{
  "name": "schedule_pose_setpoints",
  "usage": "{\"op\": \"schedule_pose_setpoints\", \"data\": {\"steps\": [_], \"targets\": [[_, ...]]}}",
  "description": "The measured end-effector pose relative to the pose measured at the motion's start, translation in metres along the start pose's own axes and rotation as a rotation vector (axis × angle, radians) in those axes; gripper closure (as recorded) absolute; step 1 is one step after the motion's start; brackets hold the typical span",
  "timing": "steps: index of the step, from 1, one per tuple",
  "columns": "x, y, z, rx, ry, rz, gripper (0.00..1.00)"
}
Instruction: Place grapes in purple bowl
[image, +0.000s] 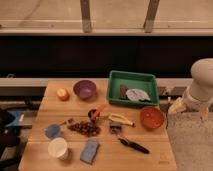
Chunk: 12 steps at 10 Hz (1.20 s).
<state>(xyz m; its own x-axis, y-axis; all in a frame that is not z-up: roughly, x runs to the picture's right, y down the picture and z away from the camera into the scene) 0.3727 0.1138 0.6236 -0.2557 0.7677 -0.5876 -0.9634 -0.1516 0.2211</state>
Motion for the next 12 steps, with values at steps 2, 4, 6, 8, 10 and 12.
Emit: {"op": "schedule_pose_setpoints", "data": {"steps": [2, 4, 6, 8, 10, 12], "targets": [[0.0000, 0.0000, 0.0000, 0.000, 0.000, 0.000, 0.20], [0.0000, 0.0000, 0.0000, 0.000, 0.000, 0.000, 0.20], [0.0000, 0.0000, 0.0000, 0.000, 0.000, 0.000, 0.20], [-0.0001, 0.0001, 0.0000, 0.000, 0.000, 0.000, 0.20], [-0.0001, 0.0001, 0.0000, 0.000, 0.000, 0.000, 0.20], [-0.0001, 0.0001, -0.0001, 0.000, 0.000, 0.000, 0.20]]}}
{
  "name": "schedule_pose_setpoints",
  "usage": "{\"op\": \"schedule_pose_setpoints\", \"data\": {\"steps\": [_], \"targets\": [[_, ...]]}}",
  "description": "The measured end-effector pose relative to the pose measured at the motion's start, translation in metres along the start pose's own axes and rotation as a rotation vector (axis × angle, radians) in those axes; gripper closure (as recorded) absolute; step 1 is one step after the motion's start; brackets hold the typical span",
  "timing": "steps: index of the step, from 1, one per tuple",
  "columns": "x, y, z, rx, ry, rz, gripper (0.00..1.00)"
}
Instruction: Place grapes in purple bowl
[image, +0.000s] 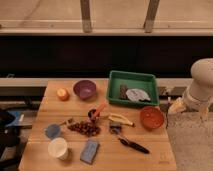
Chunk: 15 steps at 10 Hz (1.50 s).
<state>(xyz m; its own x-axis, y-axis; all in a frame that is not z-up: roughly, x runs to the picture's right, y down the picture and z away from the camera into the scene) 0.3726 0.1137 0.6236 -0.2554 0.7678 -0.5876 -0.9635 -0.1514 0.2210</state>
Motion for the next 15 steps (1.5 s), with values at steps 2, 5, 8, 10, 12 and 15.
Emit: {"op": "schedule_pose_setpoints", "data": {"steps": [2, 5, 8, 10, 12, 15], "targets": [[0.000, 0.000, 0.000, 0.000, 0.000, 0.000, 0.20], [0.000, 0.000, -0.001, 0.000, -0.001, 0.000, 0.20], [0.000, 0.000, -0.001, 0.000, -0.002, 0.000, 0.20], [-0.005, 0.001, -0.004, -0.004, -0.013, -0.014, 0.20], [-0.015, 0.021, -0.010, -0.017, -0.036, -0.059, 0.20], [-0.024, 0.088, -0.024, -0.032, -0.073, -0.184, 0.20]]}}
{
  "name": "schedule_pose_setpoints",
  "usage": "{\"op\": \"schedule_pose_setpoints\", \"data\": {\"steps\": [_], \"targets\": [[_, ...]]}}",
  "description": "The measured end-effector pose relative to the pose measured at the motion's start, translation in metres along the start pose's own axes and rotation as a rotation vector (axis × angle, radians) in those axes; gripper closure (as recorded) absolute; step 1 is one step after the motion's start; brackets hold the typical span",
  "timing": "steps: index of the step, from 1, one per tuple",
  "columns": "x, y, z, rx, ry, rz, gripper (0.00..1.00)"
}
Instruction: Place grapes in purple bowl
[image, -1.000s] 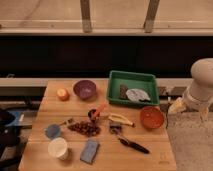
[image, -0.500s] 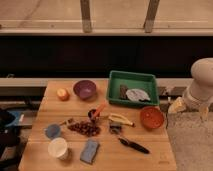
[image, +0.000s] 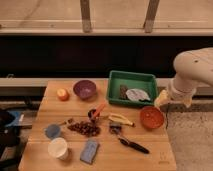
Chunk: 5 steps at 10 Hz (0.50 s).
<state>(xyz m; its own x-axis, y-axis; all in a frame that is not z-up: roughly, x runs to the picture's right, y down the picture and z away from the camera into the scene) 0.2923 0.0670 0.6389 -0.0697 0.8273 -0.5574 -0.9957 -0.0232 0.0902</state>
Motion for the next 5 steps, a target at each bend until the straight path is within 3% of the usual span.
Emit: {"op": "schedule_pose_setpoints", "data": {"steps": [3, 5], "targets": [[-0.006, 0.078, -0.012, -0.027, -0.034, -0.166, 0.20], [0.002, 0.137, -0.025, -0.082, -0.056, -0.302, 0.20]]}}
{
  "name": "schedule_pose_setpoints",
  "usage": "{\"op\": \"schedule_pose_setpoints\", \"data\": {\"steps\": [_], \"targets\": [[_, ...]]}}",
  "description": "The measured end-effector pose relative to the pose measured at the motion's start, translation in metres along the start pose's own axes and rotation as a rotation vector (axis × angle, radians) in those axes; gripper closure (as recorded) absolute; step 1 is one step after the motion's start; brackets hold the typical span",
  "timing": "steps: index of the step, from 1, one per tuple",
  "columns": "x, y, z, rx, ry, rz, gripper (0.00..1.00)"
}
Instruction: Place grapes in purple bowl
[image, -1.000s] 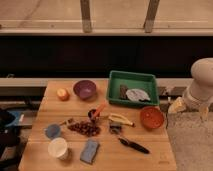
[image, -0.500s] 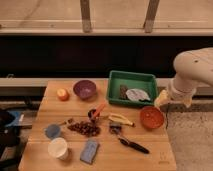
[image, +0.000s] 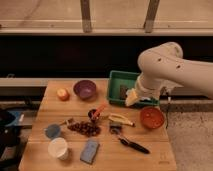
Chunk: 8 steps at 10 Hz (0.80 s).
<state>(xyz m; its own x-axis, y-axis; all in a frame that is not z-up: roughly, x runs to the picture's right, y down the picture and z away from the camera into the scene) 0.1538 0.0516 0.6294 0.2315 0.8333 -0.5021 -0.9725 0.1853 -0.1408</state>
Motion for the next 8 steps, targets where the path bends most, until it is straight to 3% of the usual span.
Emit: {"op": "schedule_pose_setpoints", "data": {"steps": [1, 6, 8], "targets": [[-0.001, 0.015, -0.002, -0.016, -0.005, -0.029, 0.20], [-0.001, 0.016, -0.003, -0.015, -0.008, -0.034, 0.20], [-0.002, 0.033, -0.001, -0.020, -0.012, -0.082, 0.20]]}}
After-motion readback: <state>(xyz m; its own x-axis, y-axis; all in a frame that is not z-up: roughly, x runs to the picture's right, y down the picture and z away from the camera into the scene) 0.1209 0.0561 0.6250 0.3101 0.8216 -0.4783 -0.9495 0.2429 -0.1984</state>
